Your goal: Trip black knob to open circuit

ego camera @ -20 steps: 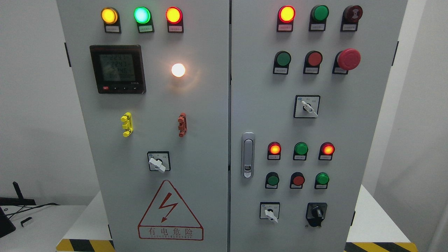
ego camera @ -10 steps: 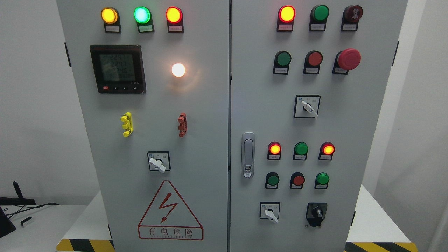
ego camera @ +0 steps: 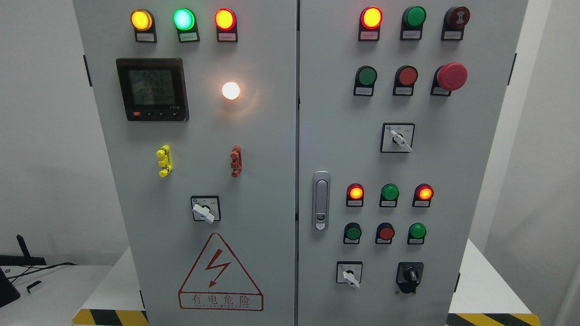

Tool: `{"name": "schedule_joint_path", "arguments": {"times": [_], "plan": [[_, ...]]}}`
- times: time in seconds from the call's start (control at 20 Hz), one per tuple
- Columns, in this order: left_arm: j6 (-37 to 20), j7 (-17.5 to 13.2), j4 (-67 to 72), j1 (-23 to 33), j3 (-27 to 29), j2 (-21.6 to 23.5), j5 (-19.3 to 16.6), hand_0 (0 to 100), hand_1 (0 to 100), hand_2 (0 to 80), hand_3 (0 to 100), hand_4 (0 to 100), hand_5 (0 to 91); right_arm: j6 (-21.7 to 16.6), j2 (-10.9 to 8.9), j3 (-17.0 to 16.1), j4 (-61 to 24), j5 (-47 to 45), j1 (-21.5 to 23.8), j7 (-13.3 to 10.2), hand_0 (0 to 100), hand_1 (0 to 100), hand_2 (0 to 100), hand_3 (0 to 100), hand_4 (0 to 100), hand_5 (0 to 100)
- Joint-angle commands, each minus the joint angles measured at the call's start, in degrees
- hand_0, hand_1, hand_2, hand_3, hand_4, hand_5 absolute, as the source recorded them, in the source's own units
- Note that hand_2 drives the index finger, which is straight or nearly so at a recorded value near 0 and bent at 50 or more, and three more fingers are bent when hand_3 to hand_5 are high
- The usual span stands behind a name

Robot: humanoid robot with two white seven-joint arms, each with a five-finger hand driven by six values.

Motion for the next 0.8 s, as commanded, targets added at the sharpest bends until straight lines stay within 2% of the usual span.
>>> {"name": "schedule_joint_path", "arguments": {"times": [0.0,0.75], "plan": [[0.0,0.0,0.0,0.0,0.0,0.0,-1.8,12,39,0.0,0,0,0.0,2.3,0.52,1.5,3.0,0.2,-4.6,-0.3,29,73,41,78,88,99],[0.0,0.0,0.0,0.0,0.0,0.0,-1.8,12,39,0.0,0,0,0.0,6.7,0.7,2.8,7.8,0.0,-9.2,-0.2,34,76,42,79,88,99]]}}
